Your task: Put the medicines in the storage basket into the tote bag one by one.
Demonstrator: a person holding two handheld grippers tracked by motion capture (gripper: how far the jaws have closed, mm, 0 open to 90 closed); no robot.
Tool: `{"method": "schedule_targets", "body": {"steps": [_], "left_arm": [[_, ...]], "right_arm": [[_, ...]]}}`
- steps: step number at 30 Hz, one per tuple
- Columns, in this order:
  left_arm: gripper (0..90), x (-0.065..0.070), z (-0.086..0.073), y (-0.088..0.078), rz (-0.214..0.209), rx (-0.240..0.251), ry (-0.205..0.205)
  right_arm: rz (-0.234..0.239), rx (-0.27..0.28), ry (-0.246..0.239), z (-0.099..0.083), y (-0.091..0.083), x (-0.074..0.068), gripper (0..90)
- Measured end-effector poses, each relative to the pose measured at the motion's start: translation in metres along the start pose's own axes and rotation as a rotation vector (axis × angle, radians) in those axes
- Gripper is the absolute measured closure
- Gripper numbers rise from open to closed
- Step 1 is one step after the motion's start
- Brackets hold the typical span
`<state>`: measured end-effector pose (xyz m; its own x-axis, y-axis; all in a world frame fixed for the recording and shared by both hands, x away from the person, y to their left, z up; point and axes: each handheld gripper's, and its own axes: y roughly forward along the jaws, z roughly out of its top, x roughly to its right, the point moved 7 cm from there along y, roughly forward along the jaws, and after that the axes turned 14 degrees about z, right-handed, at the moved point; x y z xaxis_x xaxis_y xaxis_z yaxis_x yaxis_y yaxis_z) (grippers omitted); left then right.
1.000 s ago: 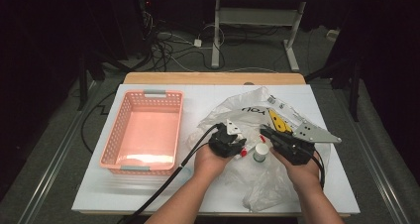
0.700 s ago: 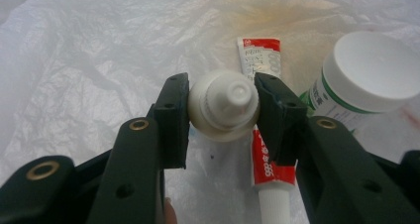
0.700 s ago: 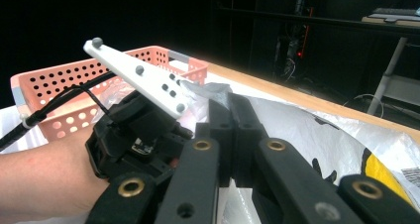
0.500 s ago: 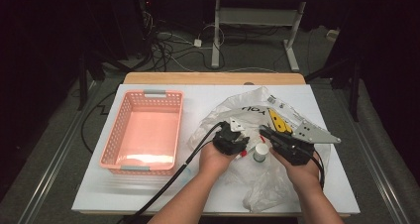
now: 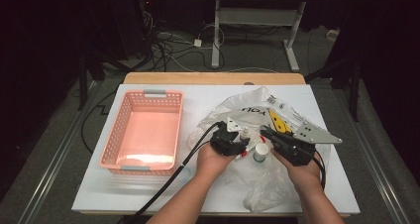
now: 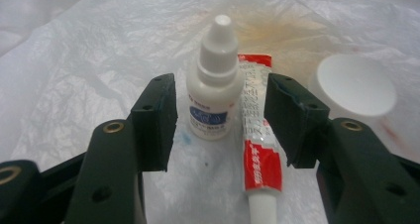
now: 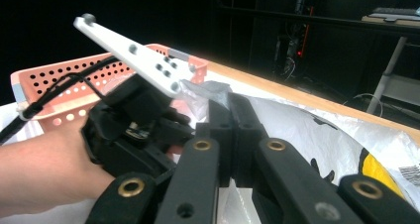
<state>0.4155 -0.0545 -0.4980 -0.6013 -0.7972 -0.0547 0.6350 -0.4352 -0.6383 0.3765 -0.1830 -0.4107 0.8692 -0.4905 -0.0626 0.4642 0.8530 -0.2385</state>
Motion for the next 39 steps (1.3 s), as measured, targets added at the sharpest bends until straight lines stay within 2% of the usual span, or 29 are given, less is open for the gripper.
{"method": "schedule_targets", "body": {"steps": [6,10,14,16,21,23,24,27,29,30,33,37,38,39], "left_arm": [[45.5,0.003,-0.014,-0.023,-0.028,0.036,0.0],[42.6,0.006,-0.028,-0.041,-0.062,0.045,-0.011],[42.6,0.008,-0.045,-0.062,-0.071,0.064,-0.001],[42.5,0.007,-0.053,-0.069,-0.077,0.056,0.006],[33.8,0.004,-0.079,-0.084,-0.088,-0.001,0.01],[28.9,0.005,-0.087,-0.085,-0.085,-0.015,0.024],[26.7,0.005,-0.092,-0.083,-0.075,-0.033,0.036],[16.6,0.008,-0.103,-0.075,-0.103,-0.102,0.025],[11.9,0.012,-0.108,-0.068,-0.095,-0.142,0.051],[9.4,0.012,-0.107,-0.064,-0.08,-0.145,0.065],[3.8,0.012,-0.097,-0.056,-0.048,-0.138,0.07],[1.5,0.019,-0.089,-0.044,-0.069,-0.162,0.065],[1.7,0.023,-0.088,-0.041,-0.072,-0.174,0.074],[1.0,0.025,-0.089,-0.04,-0.043,-0.187,0.112]], "right_arm": [[0.002,0.0,-0.006,0.0,0.0,-0.002,90.0],[0.001,-0.006,-0.007,0.0,-0.001,-0.003,90.0],[0.003,-0.009,-0.01,-0.001,-0.001,-0.004,90.0],[0.001,-0.009,-0.011,-0.001,-0.001,-0.005,90.0],[-0.001,-0.017,-0.01,-0.002,-0.001,-0.005,90.0],[-0.001,-0.021,-0.008,-0.004,-0.001,-0.005,90.0],[-0.001,-0.022,-0.007,-0.004,-0.001,-0.005,90.0],[-0.005,-0.023,-0.009,-0.005,-0.002,-0.005,90.0],[-0.008,-0.026,-0.004,-0.006,-0.003,-0.006,90.0],[-0.01,-0.025,-0.005,-0.006,-0.004,-0.006,90.0],[-0.016,-0.027,-0.003,-0.007,-0.008,-0.007,90.0],[-0.025,-0.034,-0.005,-0.01,-0.012,-0.007,90.0],[-0.028,-0.035,-0.008,-0.01,-0.014,-0.007,90.0],[-0.032,-0.035,0.0,-0.011,-0.015,-0.007,90.0]]}}
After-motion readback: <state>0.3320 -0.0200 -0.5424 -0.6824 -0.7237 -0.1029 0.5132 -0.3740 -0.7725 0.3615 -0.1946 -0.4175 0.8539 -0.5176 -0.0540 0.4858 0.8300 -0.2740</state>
